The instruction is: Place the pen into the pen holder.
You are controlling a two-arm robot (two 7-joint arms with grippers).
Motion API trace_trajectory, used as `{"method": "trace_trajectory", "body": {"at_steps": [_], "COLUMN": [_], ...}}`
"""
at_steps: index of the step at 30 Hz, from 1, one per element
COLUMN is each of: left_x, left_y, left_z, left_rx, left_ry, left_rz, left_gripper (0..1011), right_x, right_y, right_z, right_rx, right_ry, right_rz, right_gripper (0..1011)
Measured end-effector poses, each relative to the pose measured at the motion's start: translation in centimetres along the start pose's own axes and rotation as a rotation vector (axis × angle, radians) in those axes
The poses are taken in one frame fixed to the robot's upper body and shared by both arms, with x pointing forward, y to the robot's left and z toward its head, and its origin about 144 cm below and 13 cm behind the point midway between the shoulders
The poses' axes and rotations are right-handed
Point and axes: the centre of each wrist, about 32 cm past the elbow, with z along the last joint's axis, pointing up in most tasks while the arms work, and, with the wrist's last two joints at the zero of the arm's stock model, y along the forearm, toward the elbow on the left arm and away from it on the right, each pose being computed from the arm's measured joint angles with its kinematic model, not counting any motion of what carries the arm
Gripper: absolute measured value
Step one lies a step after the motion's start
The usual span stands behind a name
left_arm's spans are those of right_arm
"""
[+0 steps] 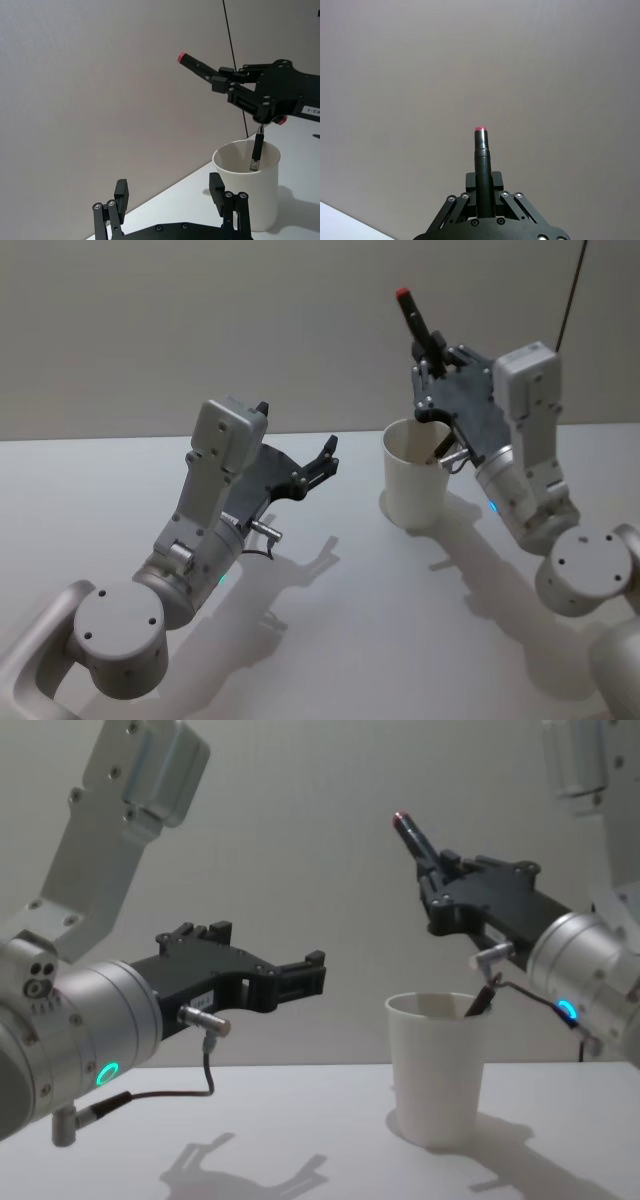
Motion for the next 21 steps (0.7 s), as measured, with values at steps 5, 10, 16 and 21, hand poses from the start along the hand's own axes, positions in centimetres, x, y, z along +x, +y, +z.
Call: {"method": "trace_trajectory", "body": {"at_steps": [5, 10, 16, 21], "left_x": [0.0, 0.0, 0.0, 0.0], "left_y": [0.0, 0.0, 0.0, 0.0], "left_z": [0.0, 0.0, 0.0, 0.0], "left_rx": [0.0, 0.0, 0.0, 0.0], "left_ry": [0.0, 0.0, 0.0, 0.0], "left_rz": [0.0, 0.0, 0.0, 0.0], "left_gripper": [1001, 1001, 1001, 1001], "right_x": [-0.5, -0.8, -1.3, -1.5], "right_y": [0.9, 1.5, 2.2, 2.4], "right_z": [-0.8, -1.4, -2.4, -2.9], "right_rx": [0.004, 0.01, 0.014, 0.015], "right_ry": [-0.009, -0.022, -0.04, -0.048], "right_rz": [0.007, 0.015, 0.029, 0.036], "right_gripper": [169, 169, 169, 169]}}
